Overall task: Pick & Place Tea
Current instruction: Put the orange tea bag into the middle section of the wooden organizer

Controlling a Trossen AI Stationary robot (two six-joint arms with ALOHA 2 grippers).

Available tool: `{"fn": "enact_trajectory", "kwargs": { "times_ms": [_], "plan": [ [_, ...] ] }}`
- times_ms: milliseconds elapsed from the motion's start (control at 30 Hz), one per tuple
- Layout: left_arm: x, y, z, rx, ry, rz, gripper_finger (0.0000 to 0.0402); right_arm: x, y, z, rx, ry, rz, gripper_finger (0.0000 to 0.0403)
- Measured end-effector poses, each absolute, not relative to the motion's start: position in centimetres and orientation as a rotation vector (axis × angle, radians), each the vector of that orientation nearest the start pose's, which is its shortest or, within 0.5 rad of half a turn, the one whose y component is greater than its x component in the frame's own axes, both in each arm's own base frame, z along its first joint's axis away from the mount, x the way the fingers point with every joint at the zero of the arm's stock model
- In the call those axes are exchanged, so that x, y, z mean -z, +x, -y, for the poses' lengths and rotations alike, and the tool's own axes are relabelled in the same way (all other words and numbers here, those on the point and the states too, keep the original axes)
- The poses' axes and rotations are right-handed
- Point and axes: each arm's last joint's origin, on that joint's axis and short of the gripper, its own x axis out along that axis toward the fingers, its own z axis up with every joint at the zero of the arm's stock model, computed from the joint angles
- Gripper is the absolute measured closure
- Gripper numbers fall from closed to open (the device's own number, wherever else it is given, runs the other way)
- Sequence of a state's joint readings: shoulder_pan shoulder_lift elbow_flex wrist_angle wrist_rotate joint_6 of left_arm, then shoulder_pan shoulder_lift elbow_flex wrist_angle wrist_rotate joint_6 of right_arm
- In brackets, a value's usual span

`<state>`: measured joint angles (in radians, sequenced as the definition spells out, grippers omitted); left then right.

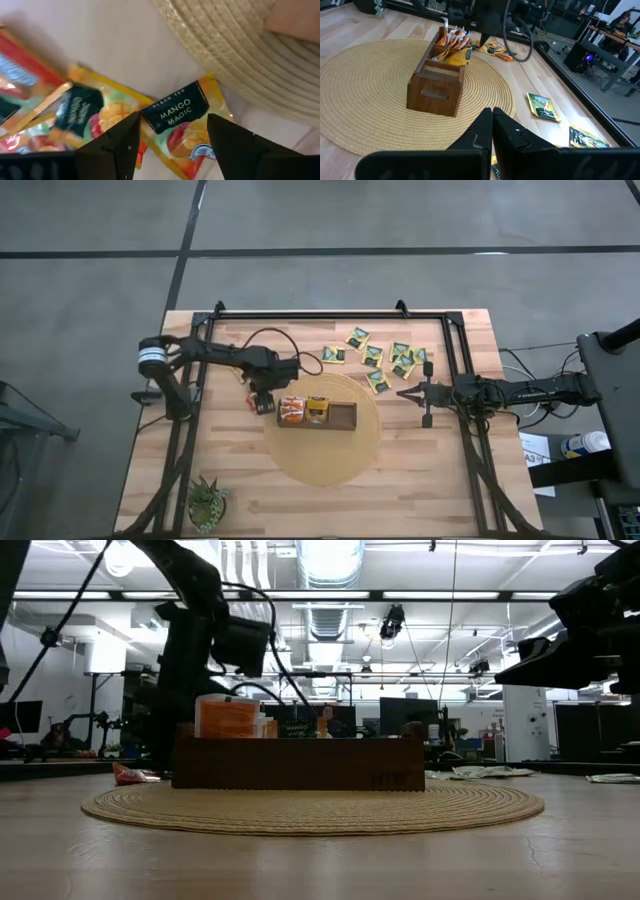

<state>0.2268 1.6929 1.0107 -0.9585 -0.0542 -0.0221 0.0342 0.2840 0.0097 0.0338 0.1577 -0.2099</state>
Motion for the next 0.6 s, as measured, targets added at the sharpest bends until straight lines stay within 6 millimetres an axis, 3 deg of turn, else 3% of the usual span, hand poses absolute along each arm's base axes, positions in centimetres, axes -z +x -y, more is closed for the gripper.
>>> {"fn": "enact_trajectory", "kwargs": {
  "times_ms": [167, 267, 367, 500, 600],
  "plan": [
    [-14.7, 27.0, -6.4, -0.216, -0.152, -1.687, 0.0181, -14.6, 11.2, 0.1, 0.097, -0.232, -0.251, 0.0394],
    [-13.9, 27.1, -6.4, -0.200, -0.154, -1.724, 0.0202, -14.6, 11.2, 0.1, 0.097, -0.232, -0.252, 0.0394],
    [-13.5, 27.1, -6.3, -0.185, -0.157, -1.741, 0.0255, -14.6, 11.2, 0.1, 0.097, -0.231, -0.252, 0.0394],
    [-13.9, 27.1, -6.3, -0.191, -0.154, -1.724, 0.0364, -14.6, 11.2, 0.1, 0.097, -0.232, -0.252, 0.0394],
    [-14.6, 26.9, -6.3, -0.217, -0.167, -1.691, 0.0390, -14.6, 11.2, 0.1, 0.097, -0.232, -0.252, 0.0394]
  ]
}}
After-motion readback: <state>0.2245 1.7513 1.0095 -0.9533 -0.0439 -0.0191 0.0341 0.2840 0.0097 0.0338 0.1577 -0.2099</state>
